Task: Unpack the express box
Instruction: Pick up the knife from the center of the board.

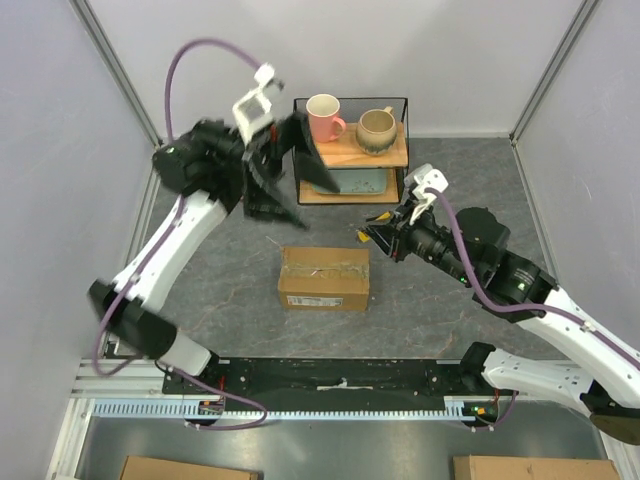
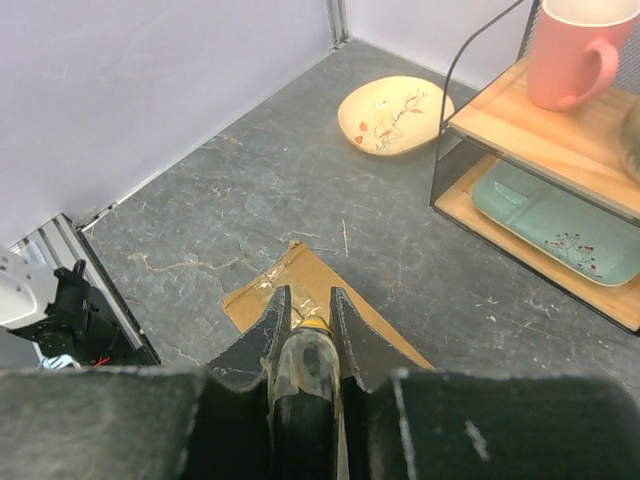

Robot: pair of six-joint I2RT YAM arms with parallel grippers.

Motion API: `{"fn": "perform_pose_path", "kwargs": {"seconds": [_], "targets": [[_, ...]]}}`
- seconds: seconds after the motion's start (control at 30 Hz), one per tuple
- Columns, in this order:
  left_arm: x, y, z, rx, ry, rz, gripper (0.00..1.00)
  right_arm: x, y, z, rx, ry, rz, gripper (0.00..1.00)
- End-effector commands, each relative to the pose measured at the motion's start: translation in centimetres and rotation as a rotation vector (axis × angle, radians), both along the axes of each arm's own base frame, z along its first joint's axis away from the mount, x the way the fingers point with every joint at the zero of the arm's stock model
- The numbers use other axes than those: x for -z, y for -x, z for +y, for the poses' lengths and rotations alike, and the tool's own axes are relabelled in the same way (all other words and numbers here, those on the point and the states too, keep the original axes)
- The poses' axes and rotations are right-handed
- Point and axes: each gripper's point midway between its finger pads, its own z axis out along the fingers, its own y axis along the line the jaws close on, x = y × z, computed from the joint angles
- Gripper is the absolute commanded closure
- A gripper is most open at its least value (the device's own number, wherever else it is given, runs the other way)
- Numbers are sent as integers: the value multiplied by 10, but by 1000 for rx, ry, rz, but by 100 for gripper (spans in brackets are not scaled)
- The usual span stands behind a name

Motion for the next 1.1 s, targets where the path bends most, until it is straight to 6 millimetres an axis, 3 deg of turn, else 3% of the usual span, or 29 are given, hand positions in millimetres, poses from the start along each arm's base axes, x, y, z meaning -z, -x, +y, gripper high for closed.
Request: {"fn": "perform_pose_path", "kwargs": {"seconds": [0.0,0.03,0.17,0.2,0.23,0.3,0.33,0.37,0.4,0.47,0.5,0.53,0.57,0.63,0.67,0.73,0.8,0.83,0.87,0.9,0.93,0.97,1.0,1.03,1.07], "targets": [[46,-66,-2,-61,-293,-99,0,-39,10,-25,46,-73,-69,100],[46,-81,2,-96,-290,-105,0,-36,12,-26,43,-69,-58,100],[39,-109,8,-159,-275,-128,0,-32,20,-24,8,-72,-33,100],[27,-110,11,-179,-248,-182,0,-35,22,-25,2,-83,-35,100],[-8,-98,20,-219,-166,-349,0,-38,25,-24,-15,-93,-34,100],[-24,-103,22,-239,-89,-529,1,-42,27,-23,-25,-106,-31,100],[-36,-101,24,-232,-25,-698,0,-49,28,-23,-28,-118,-37,100],[-39,-103,26,-218,-16,-739,0,-53,30,-22,-41,-125,-38,100],[-47,-100,31,-195,-36,-711,0,-54,30,-20,-47,-130,-35,100],[-57,-123,43,-220,28,-806,1,-59,29,-18,-48,-140,-35,100],[-68,-126,50,-233,56,-820,1,-58,28,-17,-46,-143,-29,100],[-78,-145,61,-264,69,-771,1,-57,27,-15,-48,-146,-28,100],[-101,-153,63,-355,161,-748,1,-56,27,-14,-48,-145,-27,100],[-126,-164,71,-477,236,-804,1,-55,24,-11,-48,-143,-25,100],[-147,-178,73,-623,304,-779,1,-56,23,-10,-48,-144,-26,100],[-157,-181,80,-745,334,-805,1,-58,26,-6,-71,-143,-28,100],[-153,-192,87,-868,318,-737,1,-60,24,-8,-62,-143,-33,100],[-128,-205,87,-881,263,-691,0,-62,25,-10,-59,-133,-40,100],[-121,-187,90,-902,225,-638,1,-61,24,-10,-58,-125,-41,100],[-105,-186,90,-914,186,-582,1,-59,20,-13,-28,-114,-42,100],[-66,-196,90,-921,111,-479,0,-55,16,-17,0,-95,-38,100],[-54,-169,93,-913,72,-439,0,-52,12,-17,13,-74,-40,100],[-34,-162,93,-905,38,-406,1,-49,9,-19,33,-62,-40,100],[13,-162,94,-896,-31,-342,1,-44,5,-20,52,-46,-40,100],[34,-154,95,-895,-60,-333,1,-40,1,-20,66,-26,-43,100]]}}
